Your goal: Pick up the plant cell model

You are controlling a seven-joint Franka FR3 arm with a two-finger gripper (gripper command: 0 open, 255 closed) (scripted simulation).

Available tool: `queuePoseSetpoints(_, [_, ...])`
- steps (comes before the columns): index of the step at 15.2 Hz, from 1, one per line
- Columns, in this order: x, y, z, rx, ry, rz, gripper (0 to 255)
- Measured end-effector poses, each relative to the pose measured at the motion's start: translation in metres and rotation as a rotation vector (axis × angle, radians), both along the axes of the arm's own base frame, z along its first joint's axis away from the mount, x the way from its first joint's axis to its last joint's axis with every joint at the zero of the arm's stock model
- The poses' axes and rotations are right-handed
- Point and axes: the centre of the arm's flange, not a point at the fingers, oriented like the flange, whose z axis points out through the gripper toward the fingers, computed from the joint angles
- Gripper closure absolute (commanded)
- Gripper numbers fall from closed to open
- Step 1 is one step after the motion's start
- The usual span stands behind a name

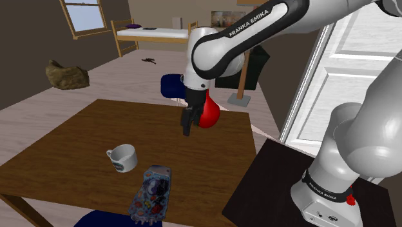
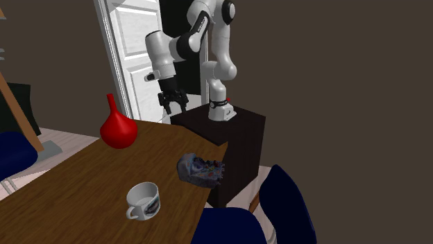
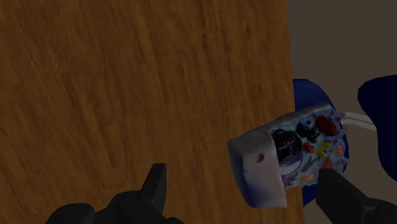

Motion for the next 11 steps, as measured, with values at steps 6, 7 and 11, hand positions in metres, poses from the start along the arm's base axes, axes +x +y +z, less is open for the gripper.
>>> queuePoseSetpoints(6, [0.033,0.044,-0.052,0.037,-0.013,0.076,0])
queuePoseSetpoints(7, [0.036,0.052,-0.06,0.044,-0.015,0.089,0])
queuePoseSetpoints(11, [0.057,0.086,-0.097,0.068,-0.024,0.14,0])
